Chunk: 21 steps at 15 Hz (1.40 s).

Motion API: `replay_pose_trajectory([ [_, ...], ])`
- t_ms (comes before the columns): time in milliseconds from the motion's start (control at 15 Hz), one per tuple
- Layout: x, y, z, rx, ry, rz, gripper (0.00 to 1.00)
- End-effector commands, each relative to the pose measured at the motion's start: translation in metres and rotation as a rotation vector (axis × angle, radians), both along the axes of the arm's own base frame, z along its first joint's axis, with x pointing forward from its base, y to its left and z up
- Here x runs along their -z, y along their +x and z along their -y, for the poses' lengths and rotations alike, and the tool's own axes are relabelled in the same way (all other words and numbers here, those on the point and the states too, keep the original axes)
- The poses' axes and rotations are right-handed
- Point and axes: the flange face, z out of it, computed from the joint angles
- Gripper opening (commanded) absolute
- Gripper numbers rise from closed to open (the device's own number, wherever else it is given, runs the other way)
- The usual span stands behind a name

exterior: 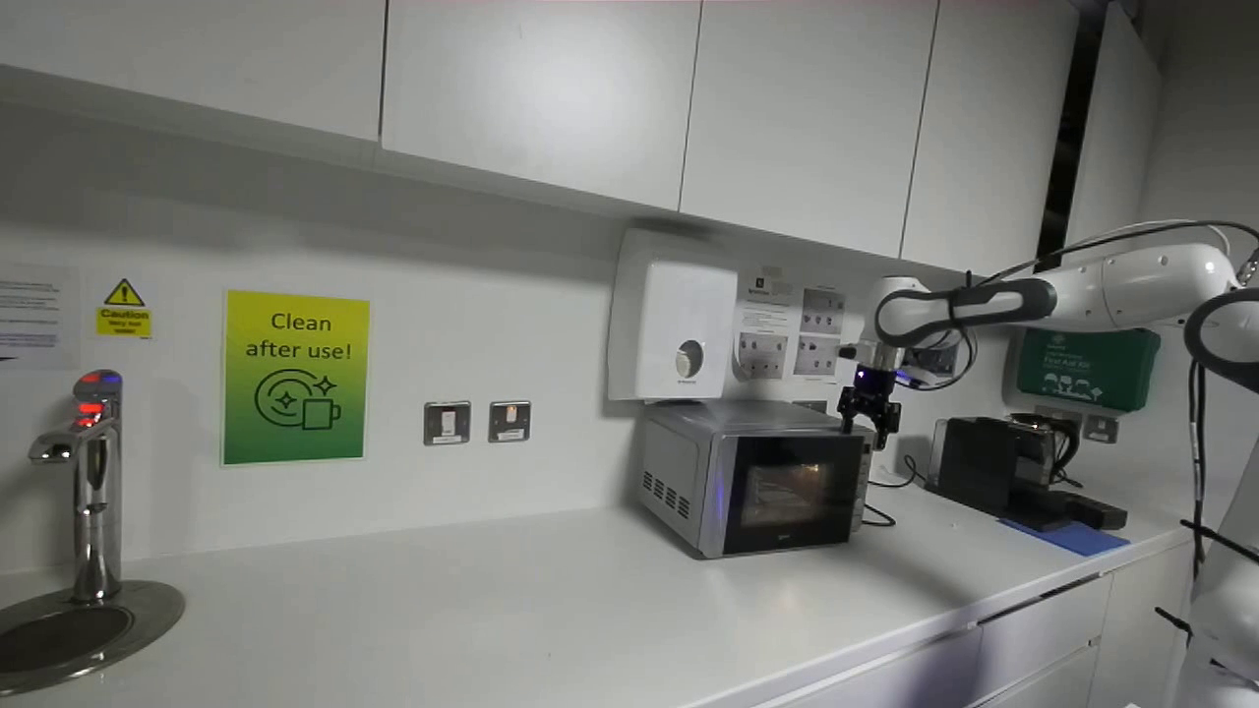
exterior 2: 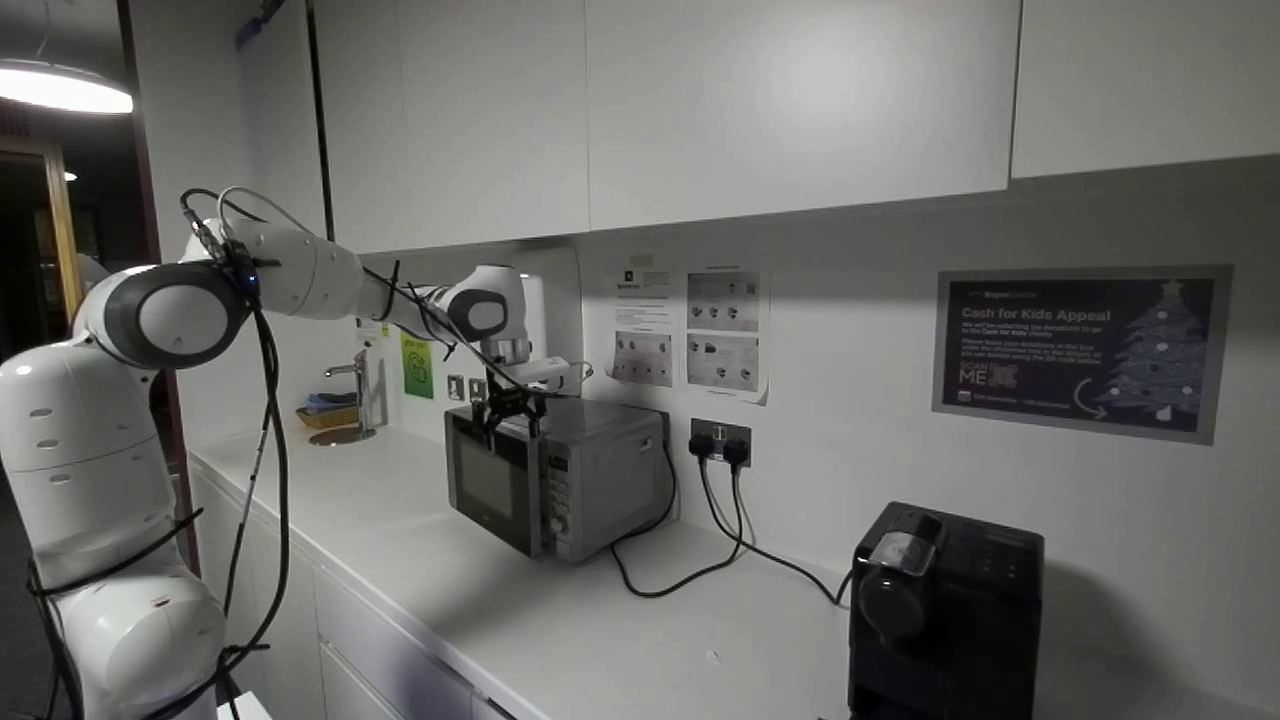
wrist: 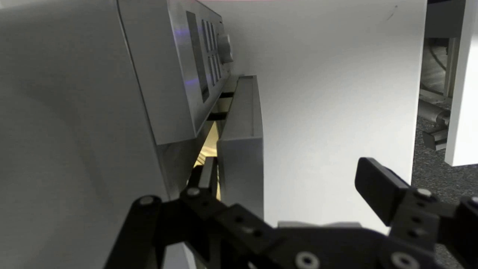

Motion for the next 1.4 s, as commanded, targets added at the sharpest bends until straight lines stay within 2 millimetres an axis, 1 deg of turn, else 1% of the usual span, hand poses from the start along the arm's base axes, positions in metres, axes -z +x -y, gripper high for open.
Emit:
replay_pose_trajectory([
  [0, -0.005, -0.009, -0.007, 0.036, 0.031, -0.026, 1.00],
  [533, -0.009, -0.017, -0.019, 0.107, 0.026, -0.049, 1.00],
  [1333, -0.008, -0.021, -0.024, 0.242, 0.027, -0.076, 1.00],
])
